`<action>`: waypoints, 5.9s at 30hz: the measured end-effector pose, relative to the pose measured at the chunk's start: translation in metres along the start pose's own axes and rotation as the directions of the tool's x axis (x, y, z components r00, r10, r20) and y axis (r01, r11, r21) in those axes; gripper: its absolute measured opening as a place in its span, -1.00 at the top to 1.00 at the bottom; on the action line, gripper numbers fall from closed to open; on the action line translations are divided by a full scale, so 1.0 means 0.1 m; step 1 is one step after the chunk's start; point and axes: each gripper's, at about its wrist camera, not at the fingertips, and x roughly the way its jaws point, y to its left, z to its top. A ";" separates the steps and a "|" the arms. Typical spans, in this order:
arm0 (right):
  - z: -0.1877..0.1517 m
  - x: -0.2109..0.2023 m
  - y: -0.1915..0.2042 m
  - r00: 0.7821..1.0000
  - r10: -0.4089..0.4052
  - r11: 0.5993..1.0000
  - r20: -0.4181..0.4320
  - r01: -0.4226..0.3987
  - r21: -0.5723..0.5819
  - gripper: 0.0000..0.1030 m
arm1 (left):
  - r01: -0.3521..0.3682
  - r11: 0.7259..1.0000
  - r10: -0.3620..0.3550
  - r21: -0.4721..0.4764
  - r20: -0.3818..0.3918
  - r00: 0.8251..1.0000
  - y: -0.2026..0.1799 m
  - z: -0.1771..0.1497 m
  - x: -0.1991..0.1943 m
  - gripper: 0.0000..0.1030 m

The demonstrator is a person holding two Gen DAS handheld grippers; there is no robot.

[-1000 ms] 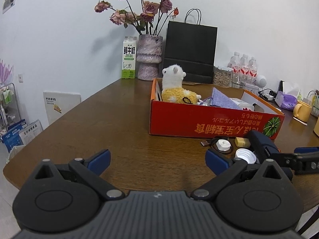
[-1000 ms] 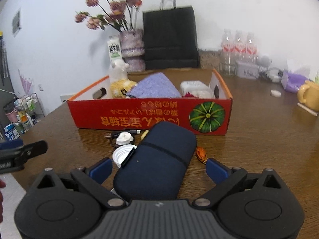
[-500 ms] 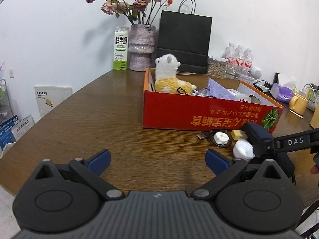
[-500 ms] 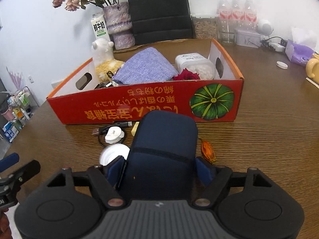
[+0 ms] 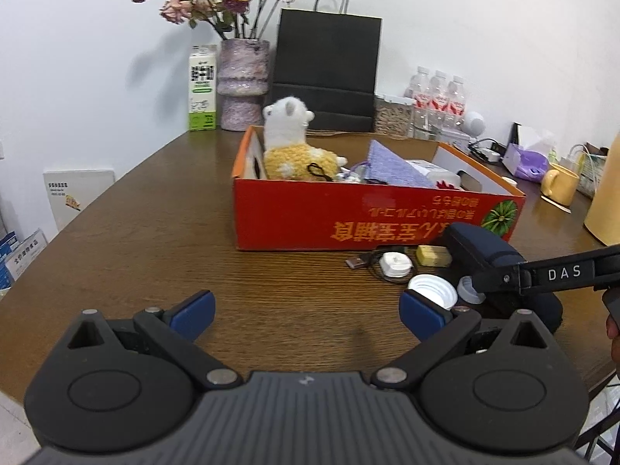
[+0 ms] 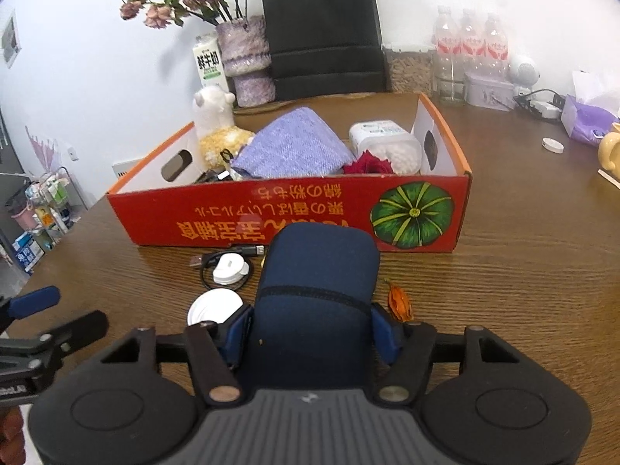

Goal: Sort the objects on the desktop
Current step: 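Grasp the navy blue case with the right tool, then grasp a white round lid with left tool while right tool holds the navy case, then carry the white lid and navy case into the box and open both tools, then withdraw both tools from the cardboard box back over the table, then grasp a white round lid with the right tool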

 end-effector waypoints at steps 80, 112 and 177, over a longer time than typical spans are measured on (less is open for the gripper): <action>1.29 1.00 -0.04 0.997 -0.021 0.974 0.069 0.036 -0.222 -0.21 | -0.068 0.993 0.077 0.100 -0.094 0.993 0.01 1.30 1.69 0.21; 1.20 0.47 0.14 0.989 -0.037 0.965 0.144 0.073 -0.252 -1.00 | -0.140 0.984 0.133 0.108 0.074 0.988 -0.03 1.35 1.17 -1.00; -0.82 -0.32 0.53 0.991 -0.045 0.982 0.125 0.066 -0.174 -0.17 | -0.152 0.986 0.154 -0.061 0.023 0.988 0.34 -0.36 -0.32 -1.00</action>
